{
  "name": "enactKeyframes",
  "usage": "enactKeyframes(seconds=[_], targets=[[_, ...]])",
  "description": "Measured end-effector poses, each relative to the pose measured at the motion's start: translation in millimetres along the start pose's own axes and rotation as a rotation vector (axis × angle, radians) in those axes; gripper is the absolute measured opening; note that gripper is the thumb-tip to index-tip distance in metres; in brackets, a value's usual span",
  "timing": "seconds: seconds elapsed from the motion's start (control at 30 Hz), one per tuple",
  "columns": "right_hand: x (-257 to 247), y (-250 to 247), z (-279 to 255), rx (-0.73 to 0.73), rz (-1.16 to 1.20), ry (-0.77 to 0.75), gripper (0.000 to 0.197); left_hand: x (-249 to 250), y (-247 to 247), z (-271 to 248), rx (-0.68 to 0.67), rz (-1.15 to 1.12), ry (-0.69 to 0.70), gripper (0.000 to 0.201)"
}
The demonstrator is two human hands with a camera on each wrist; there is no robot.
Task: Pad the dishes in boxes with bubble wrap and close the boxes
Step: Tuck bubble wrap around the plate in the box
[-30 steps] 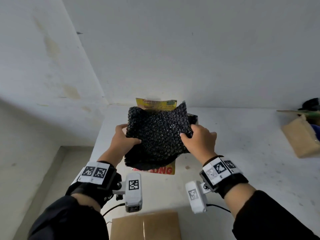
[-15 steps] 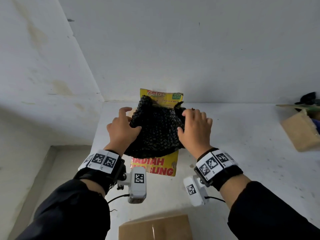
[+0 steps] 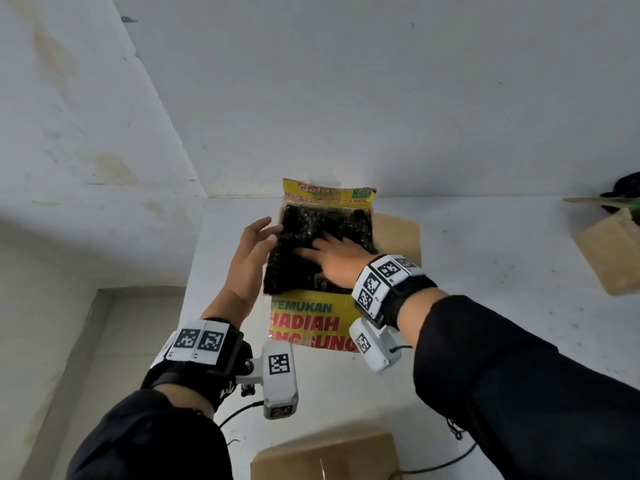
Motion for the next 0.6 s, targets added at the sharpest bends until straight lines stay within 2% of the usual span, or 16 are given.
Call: enactKeyframes(seconds=[0.23,0.33,0.43,0.53,0.6], targets=[[2,14,12,-0.068,-0.198,0.084,0.058,-14,6,-8,-0.014,-0.032,0.029,0.053],[1,15,11,-0.094,-0.091,0.091,0.055,-16,8,-10,-0.015,-0.015,0.053,0.054],[-4,-8,6,-0.102,-0.006,0.046,0.047,-18,7,-11,-0.012,-0.026,0.081,0.056],[-9,-32,-6,-0.137,-0.167,-0.013,0.047,-20,8,-12,-0.02,-0.031,0.07,0.056],[-6,-33,-14,-0.219,-0.312,-0.027,0.052,-20,9,-12,-0.025,-0.026,0.075,0.056]])
Point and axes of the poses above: each hand's wrist, its own z-axis towards the middle knuckle, its own y-axis out of the palm, x = y × z, the point moved 7 cm from there along z, towards the middle knuckle, and after that the axes turned 6 degrees about x, right-handed, at the moved point
